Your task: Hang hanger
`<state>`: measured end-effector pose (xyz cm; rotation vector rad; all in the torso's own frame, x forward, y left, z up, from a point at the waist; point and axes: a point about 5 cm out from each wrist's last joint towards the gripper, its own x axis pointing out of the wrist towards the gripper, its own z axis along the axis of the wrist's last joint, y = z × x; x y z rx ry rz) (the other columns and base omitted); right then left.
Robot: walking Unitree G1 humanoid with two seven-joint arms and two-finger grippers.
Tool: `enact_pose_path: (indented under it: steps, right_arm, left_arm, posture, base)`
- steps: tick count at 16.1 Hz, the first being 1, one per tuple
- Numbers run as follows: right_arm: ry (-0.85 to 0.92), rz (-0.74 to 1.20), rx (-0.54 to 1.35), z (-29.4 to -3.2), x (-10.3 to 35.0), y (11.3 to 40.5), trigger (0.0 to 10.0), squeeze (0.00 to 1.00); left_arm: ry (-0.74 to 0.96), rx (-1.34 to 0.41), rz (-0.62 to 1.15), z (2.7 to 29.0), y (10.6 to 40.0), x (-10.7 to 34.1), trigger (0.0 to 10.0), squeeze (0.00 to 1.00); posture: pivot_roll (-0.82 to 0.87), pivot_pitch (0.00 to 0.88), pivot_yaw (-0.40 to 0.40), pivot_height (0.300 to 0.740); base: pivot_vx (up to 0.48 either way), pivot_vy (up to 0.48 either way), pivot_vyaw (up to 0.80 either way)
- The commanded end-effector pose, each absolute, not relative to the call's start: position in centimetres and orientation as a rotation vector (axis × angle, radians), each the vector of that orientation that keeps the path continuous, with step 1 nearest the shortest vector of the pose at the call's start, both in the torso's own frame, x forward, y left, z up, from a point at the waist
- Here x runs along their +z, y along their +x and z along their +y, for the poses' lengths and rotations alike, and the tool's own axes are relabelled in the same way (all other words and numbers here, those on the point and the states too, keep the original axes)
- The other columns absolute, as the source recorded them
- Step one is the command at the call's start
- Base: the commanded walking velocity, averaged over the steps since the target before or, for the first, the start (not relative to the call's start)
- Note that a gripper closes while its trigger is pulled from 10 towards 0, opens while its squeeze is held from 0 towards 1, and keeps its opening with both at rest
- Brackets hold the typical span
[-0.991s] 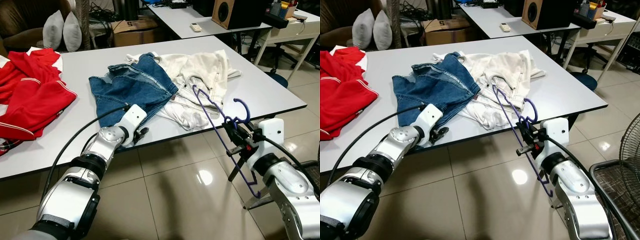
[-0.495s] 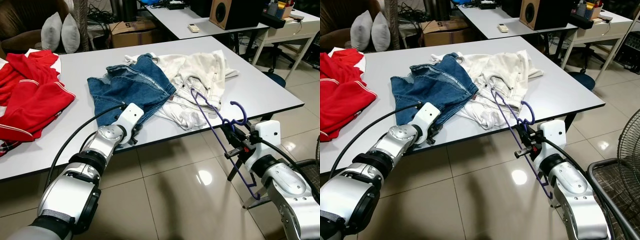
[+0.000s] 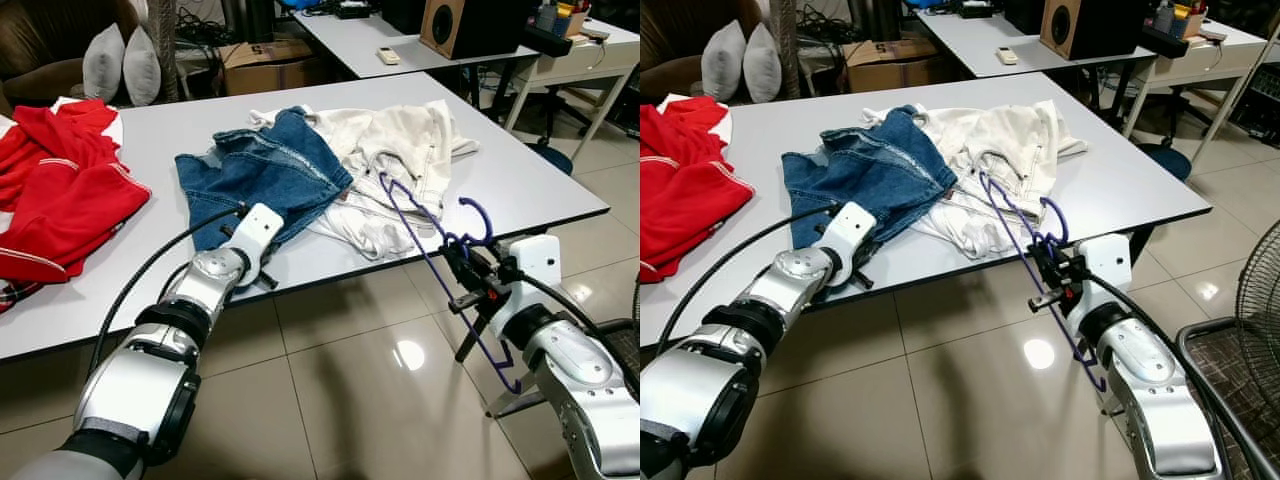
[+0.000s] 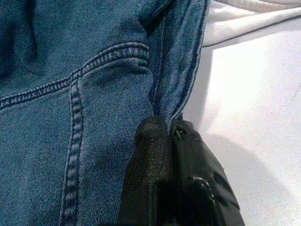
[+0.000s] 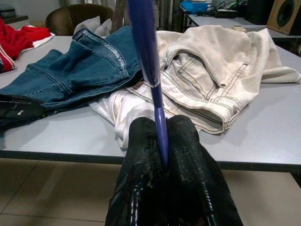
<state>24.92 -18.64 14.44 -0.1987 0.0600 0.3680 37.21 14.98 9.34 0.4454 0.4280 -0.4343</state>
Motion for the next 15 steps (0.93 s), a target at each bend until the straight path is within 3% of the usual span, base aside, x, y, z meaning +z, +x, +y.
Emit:
enact_pose_path:
  steps: [1, 6, 10, 15]
  right_arm:
    - [-0.21, 0.055, 0.391, -18.6, 14.6, 25.0, 10.0, 0.0]
    - [-0.14, 0.026, 0.558, -18.4, 15.7, 23.7, 10.0, 0.0]
    - [-0.152, 0.083, 0.65, -17.4, 14.7, 23.3, 10.0, 0.0]
    - [-0.14, 0.07, 0.615, -17.2, 14.5, 25.2, 10.0, 0.0]
  left_arm:
    - [0.433, -0.409, 0.437, 15.8, 37.2, 9.4, 0.0, 0.0]
    - [0.347, -0.438, 0.236, 16.4, 38.8, 14.1, 0.0, 0.0]
    - [0.238, -0.583, -0.012, 15.6, 38.8, 19.7, 0.0, 0.0]
    - [0.355, -0.659, -0.148, 16.0, 37.0, 22.9, 0.0, 0.0]
  posture:
    - [-0.16, 0.0, 0.042, 0.74]
    - [-0.16, 0.0, 0.05, 0.74]
    - [-0.15, 0.0, 0.052, 0.74]
    - [-0.13, 0.0, 0.058, 0.74]
  base:
    - [0.0, 0.0, 0.0]
    - [0.0, 0.0, 0.0]
    - [0.0, 0.0, 0.0]
    - [0.0, 0.0, 0.0]
